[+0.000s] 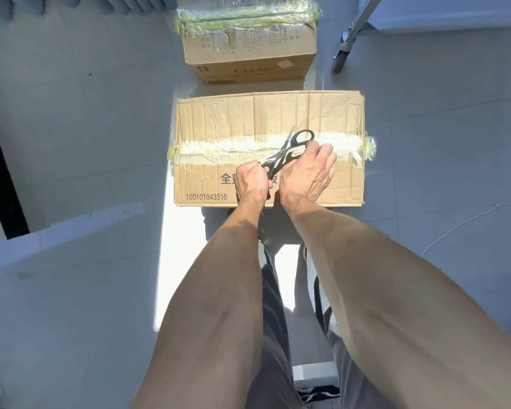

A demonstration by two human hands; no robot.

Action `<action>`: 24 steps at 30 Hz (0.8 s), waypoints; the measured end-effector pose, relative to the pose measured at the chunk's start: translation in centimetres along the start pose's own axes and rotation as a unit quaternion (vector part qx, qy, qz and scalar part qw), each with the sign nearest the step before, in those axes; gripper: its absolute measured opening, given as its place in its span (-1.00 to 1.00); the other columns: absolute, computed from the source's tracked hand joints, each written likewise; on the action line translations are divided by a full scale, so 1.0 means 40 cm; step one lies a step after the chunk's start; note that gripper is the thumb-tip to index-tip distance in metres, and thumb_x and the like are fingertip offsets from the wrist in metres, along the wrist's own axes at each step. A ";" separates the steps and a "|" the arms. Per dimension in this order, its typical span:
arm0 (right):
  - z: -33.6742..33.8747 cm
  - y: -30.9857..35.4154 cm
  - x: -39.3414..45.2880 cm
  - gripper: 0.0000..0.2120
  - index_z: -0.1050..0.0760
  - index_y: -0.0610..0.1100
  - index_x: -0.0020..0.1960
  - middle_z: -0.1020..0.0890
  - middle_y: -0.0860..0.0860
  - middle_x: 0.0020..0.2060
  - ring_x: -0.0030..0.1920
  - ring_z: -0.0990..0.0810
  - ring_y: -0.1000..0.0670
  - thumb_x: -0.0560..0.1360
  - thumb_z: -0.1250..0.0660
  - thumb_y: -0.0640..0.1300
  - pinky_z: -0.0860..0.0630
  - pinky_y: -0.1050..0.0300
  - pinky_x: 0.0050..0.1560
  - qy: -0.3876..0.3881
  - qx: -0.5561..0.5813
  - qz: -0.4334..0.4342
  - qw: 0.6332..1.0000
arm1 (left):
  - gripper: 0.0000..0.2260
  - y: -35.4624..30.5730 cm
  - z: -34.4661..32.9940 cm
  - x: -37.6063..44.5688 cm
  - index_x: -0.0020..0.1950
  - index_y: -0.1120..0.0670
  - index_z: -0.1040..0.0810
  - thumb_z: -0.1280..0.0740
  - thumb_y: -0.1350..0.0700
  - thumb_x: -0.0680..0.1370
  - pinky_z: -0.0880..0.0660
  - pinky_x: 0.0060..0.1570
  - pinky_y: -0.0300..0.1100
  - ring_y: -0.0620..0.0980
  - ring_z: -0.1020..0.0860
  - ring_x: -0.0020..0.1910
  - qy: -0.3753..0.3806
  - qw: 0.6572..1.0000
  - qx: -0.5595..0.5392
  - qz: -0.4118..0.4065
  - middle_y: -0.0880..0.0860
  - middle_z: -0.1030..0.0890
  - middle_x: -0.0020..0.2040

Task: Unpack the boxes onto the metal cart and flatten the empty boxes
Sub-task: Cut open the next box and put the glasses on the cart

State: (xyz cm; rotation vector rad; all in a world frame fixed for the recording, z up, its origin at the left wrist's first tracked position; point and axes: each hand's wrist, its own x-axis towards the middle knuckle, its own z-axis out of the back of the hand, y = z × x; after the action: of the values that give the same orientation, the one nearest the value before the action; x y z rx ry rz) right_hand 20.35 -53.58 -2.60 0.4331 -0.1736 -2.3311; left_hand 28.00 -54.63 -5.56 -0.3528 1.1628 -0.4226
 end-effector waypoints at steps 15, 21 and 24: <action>-0.016 0.020 0.031 -0.77 -0.37 -0.19 0.19 -0.53 -0.13 -0.22 -0.08 -0.55 -0.18 0.54 -0.20 -0.19 -0.43 0.03 -0.10 0.181 0.011 -0.050 0.982 | -0.74 0.001 0.053 0.056 -0.39 0.06 -0.39 -0.30 0.29 0.46 -0.45 -0.30 -0.14 -0.02 -0.49 -0.42 0.053 0.996 0.075 -0.021 0.05 -0.47 -0.39; -0.022 0.024 0.018 -0.67 -0.54 -0.07 0.09 -0.66 -0.10 -0.09 0.00 -0.61 -0.16 0.40 -0.38 0.07 -0.47 0.10 -0.06 0.238 0.047 -0.099 0.965 | -0.78 0.000 0.044 0.049 -0.27 0.01 -0.52 -0.36 0.31 0.47 -0.42 -0.32 -0.35 -0.06 -0.47 -0.30 0.090 0.979 0.175 -0.054 -0.06 -0.52 -0.31; -0.026 0.037 0.009 -0.64 -0.57 -0.10 0.03 -0.67 -0.09 -0.07 0.01 -0.63 -0.15 0.40 -0.45 0.13 -0.47 0.09 -0.04 0.219 0.011 -0.116 0.969 | -0.79 -0.002 0.032 0.039 0.01 -0.02 -0.62 -0.32 0.28 0.52 -0.48 -0.12 -0.29 -0.04 -0.56 -0.14 0.117 0.973 0.188 -0.069 -0.05 -0.65 -0.09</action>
State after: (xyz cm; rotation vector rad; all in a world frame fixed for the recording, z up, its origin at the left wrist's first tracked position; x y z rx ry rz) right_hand 21.44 -54.90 -3.30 1.0116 0.0701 -2.3912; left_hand 29.69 -55.41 -6.30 -0.0525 1.2591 -0.8092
